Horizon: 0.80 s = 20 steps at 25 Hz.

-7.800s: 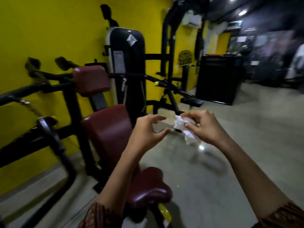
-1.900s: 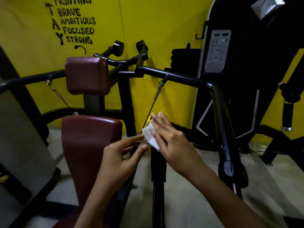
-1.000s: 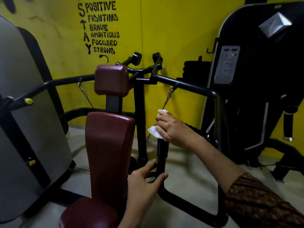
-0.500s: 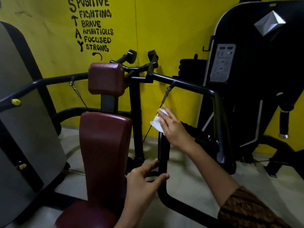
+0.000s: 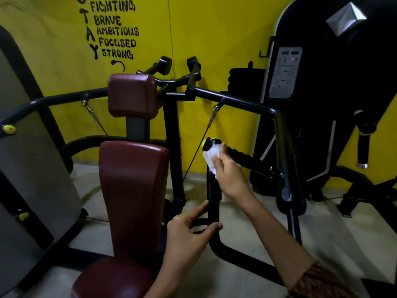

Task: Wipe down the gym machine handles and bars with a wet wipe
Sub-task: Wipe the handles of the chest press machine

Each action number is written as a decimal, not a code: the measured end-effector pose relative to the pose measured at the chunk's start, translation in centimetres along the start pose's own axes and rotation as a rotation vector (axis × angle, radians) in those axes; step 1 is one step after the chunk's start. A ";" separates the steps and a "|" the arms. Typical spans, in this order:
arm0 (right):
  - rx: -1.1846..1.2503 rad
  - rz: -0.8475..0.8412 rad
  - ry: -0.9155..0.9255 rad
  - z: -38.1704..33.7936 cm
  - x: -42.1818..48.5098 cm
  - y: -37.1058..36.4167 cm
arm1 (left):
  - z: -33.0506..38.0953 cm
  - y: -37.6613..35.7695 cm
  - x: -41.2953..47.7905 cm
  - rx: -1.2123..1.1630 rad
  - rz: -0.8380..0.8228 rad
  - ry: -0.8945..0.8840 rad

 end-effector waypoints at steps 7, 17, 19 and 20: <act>-0.137 0.457 0.143 1.2 -4.7 5.6 | -0.3 0.2 0.1 -0.016 0.015 0.014; -0.307 -0.111 0.714 2.1 -4.9 0.4 | 0.1 0.3 -0.7 0.007 0.037 -0.008; -0.385 -0.176 0.803 2.0 -5.0 0.4 | 0.2 0.2 -0.6 0.004 0.038 -0.004; -0.442 -0.171 0.830 1.6 -4.1 0.5 | 0.4 0.2 -0.6 0.003 0.036 -0.008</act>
Point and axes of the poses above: each hand's wrist, its own x-axis towards the middle knuckle, its own y-axis out of the back of the hand, z = x × y, the point moved 5 cm from there along x, towards the middle knuckle, and after that the axes turned 15 degrees about -x, right-handed, at the moved point
